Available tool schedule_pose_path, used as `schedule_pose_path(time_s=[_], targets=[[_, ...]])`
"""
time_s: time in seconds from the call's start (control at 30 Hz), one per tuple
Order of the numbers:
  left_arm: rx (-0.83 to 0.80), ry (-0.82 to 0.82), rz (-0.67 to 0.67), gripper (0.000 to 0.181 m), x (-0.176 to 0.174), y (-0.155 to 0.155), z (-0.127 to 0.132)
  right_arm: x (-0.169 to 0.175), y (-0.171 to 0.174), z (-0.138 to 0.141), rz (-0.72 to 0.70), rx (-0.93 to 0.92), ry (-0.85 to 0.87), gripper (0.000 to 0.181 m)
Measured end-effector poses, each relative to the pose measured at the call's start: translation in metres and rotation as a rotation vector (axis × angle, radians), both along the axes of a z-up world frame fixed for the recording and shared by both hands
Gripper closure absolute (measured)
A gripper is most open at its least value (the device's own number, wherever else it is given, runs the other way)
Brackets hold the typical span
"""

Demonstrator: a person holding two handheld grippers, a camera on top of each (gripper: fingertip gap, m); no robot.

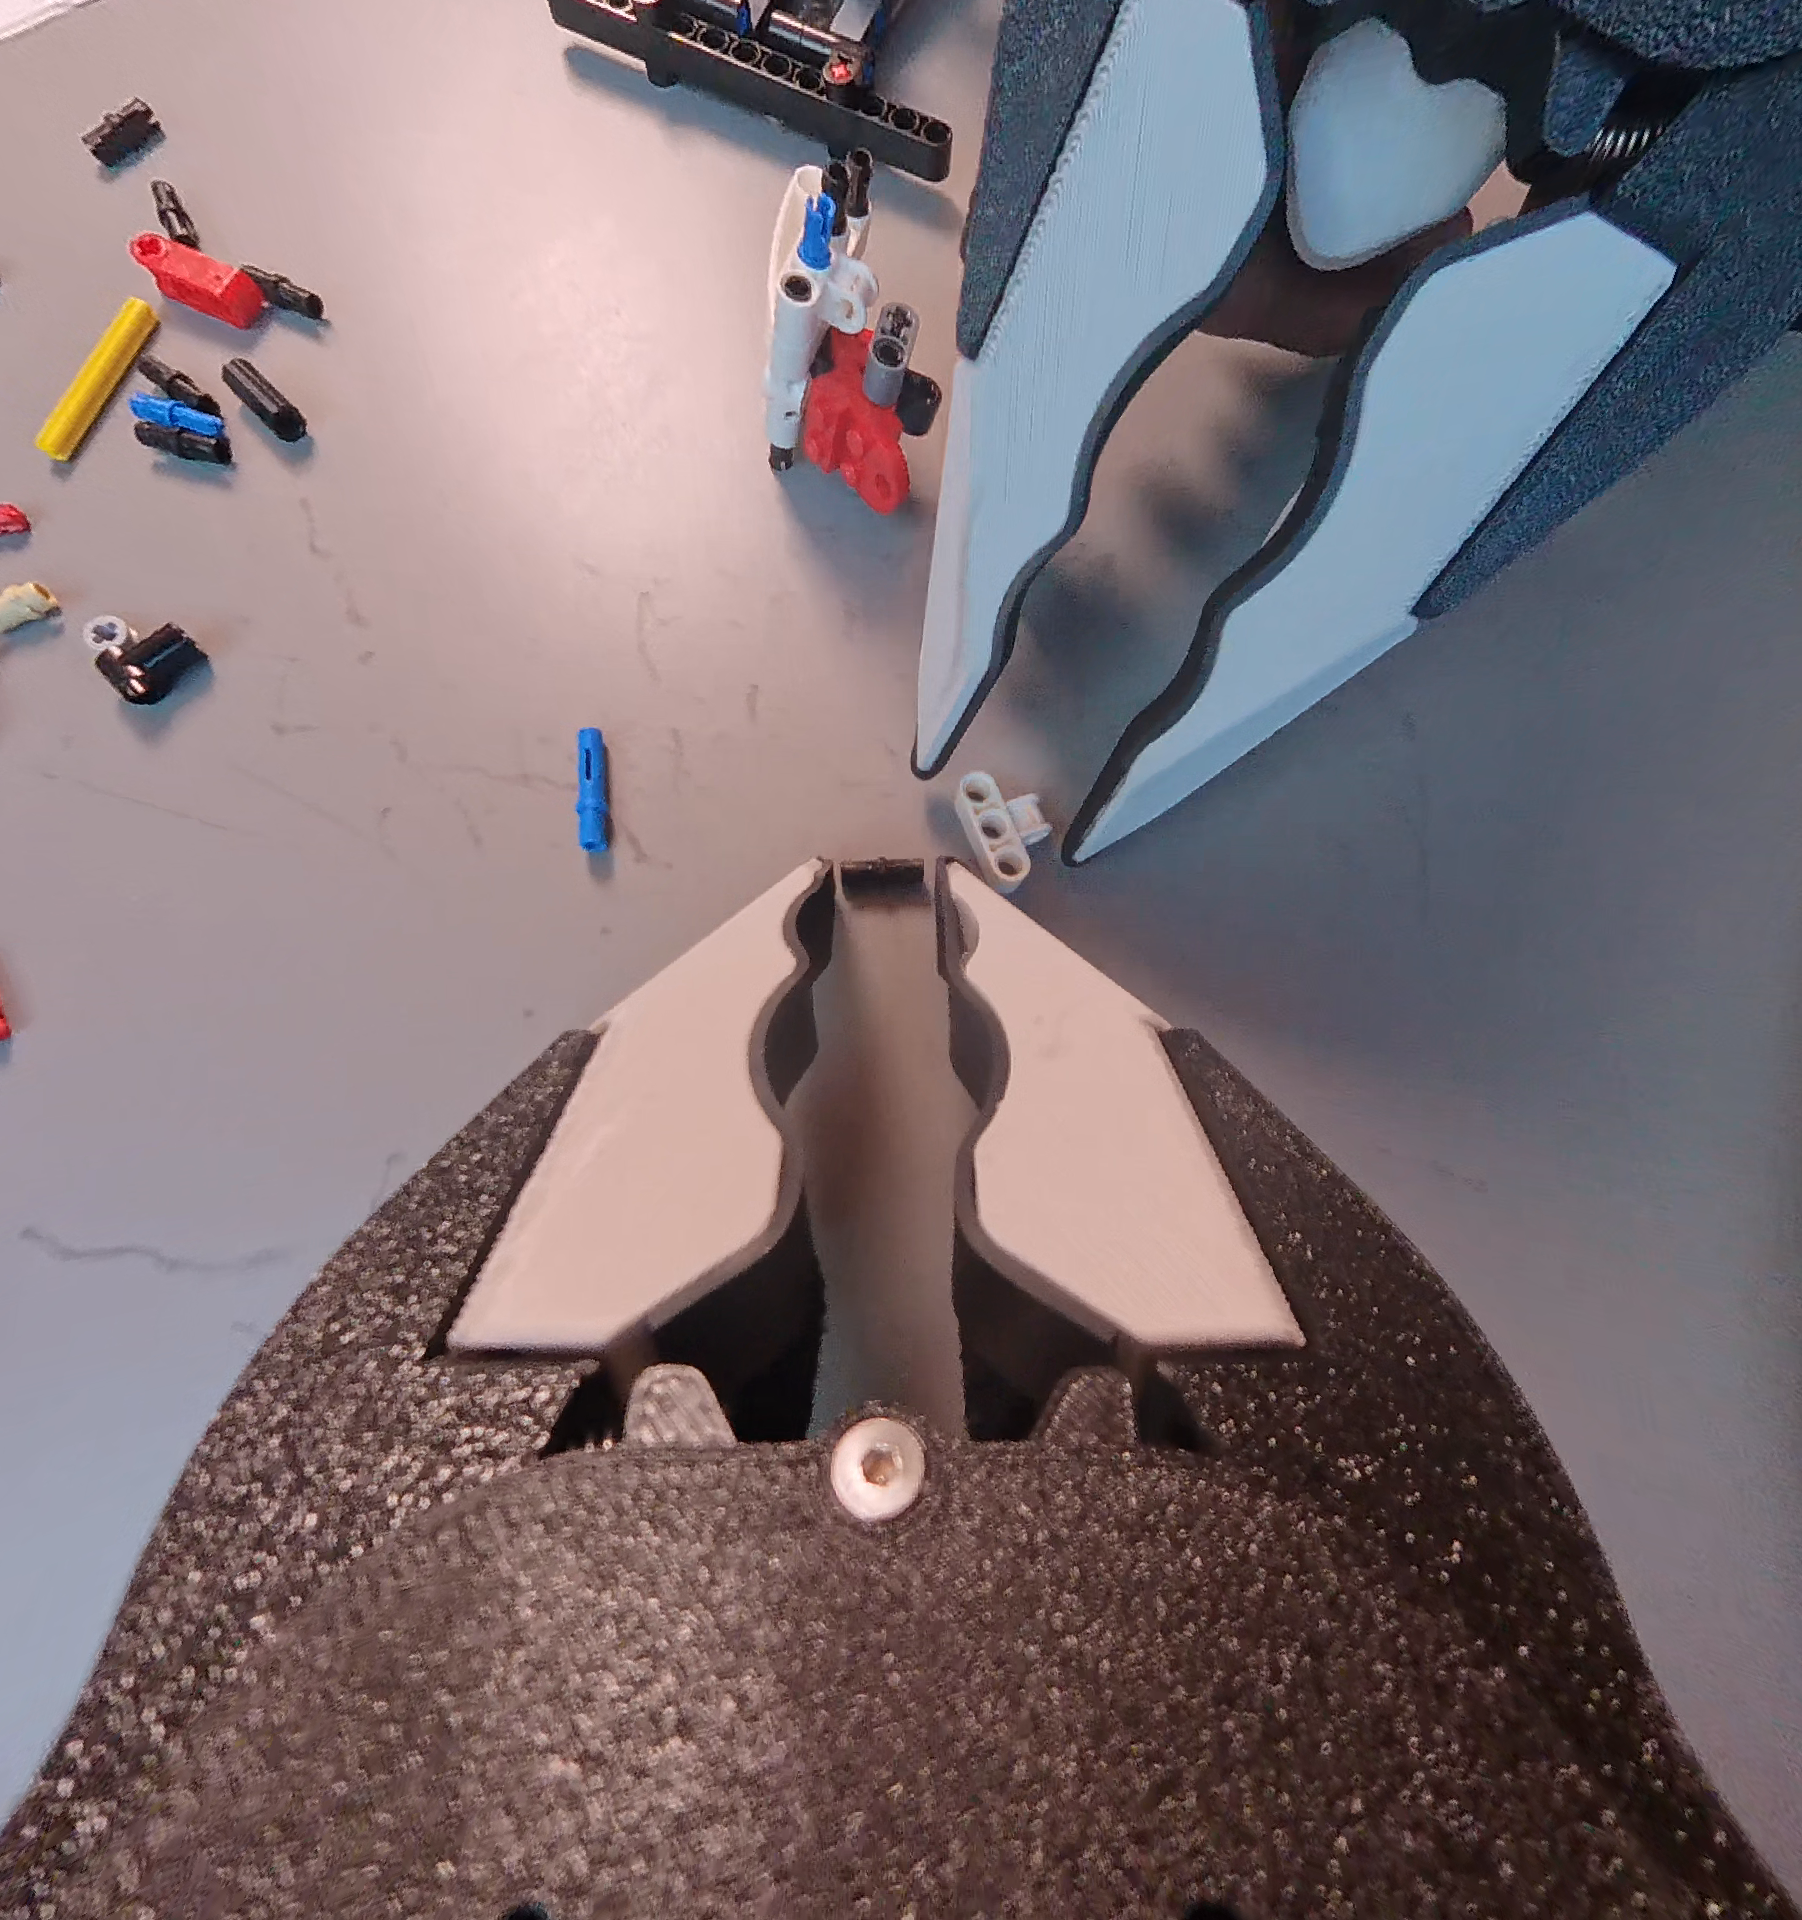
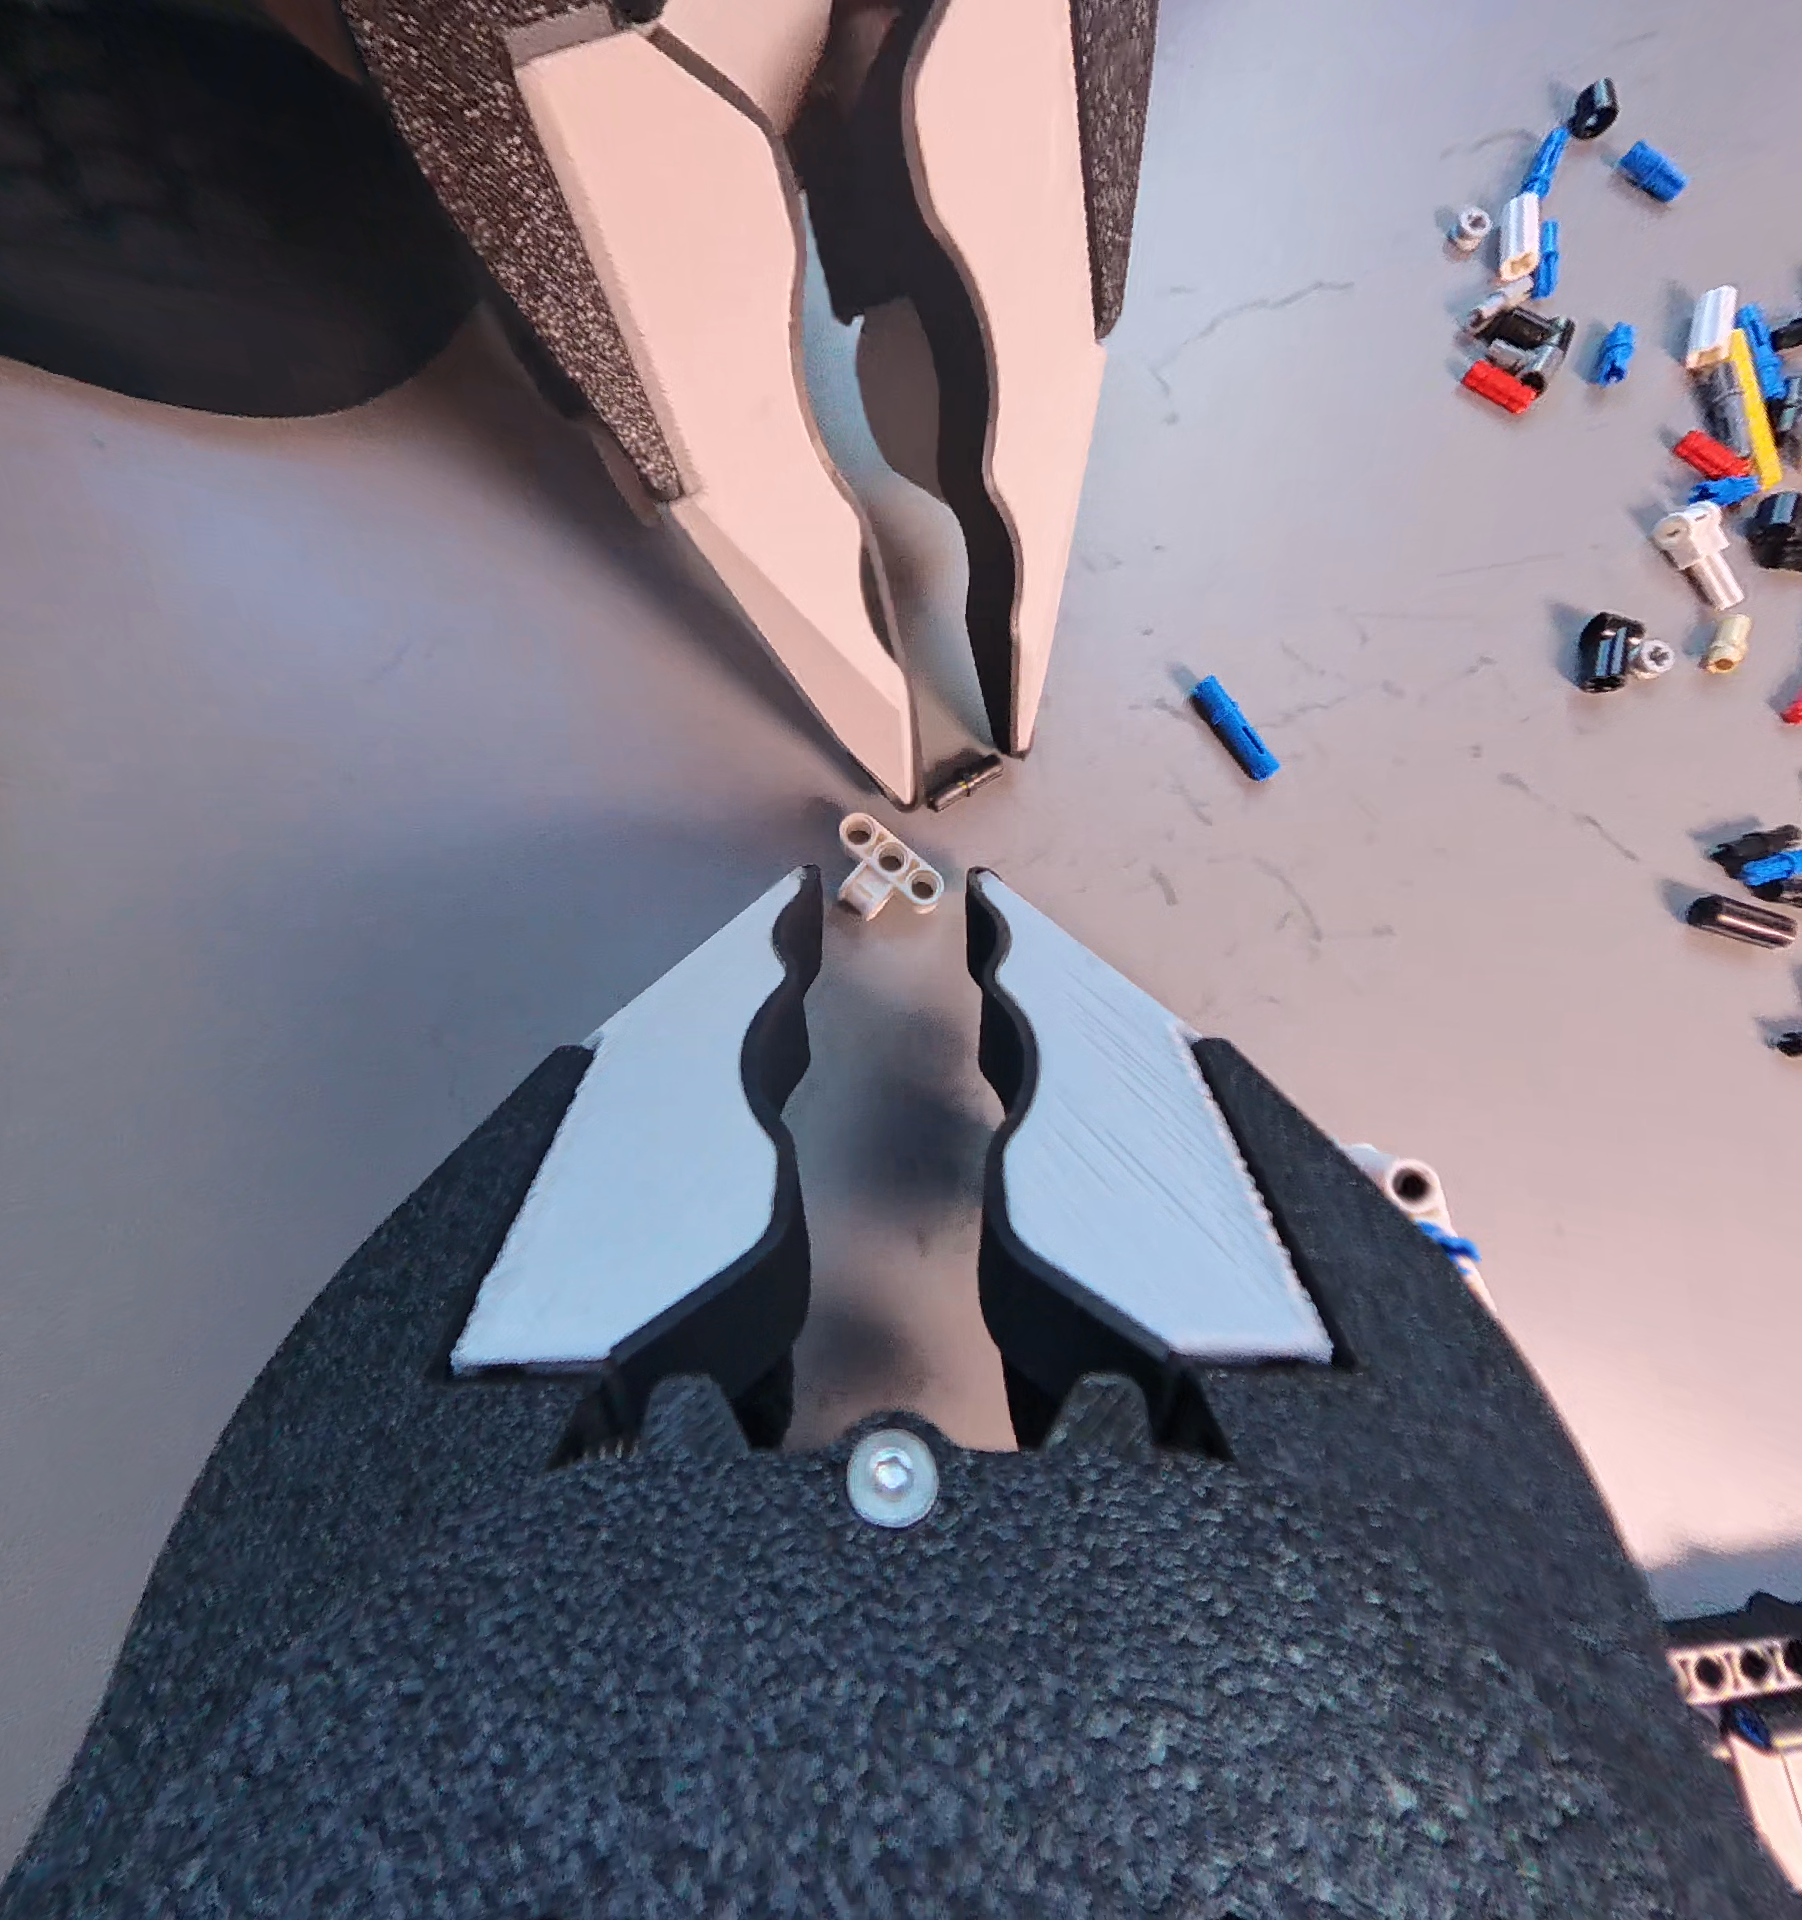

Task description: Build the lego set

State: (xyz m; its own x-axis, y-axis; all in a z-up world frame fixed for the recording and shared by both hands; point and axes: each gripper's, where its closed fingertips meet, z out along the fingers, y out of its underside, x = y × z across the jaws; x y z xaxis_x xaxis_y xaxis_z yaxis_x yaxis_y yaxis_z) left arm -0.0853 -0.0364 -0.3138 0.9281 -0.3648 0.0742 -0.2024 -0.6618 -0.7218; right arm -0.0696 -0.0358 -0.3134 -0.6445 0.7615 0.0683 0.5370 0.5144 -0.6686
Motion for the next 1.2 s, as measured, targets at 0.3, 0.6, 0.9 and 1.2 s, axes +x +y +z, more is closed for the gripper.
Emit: schedule_pose_path(time_s=[0.3,0.6,0.9,1.2], targets=[[0.024,-0.012,0.022,0.159,-0.009,-0.008,0.006,0.014,-0.009,-0.003,0.042,0.009,-0.048,0.161],[0.013,0.041,-0.026,0.156,-0.002,0.002,-0.003,0.018,0.0,0.014,0.036,-0.08,-0.022,0.152],[0.018,0.045,-0.047,0.166,0.002,0.001,-0.002,0.007,0.008,0.027,0.079,-0.015,0.204,0.155],[0.134,-0.531,-0.057,0.166,0.021,0.001,0.059,0.0,-0.005,0.059,0.184,0.08,0.519,0.16]])
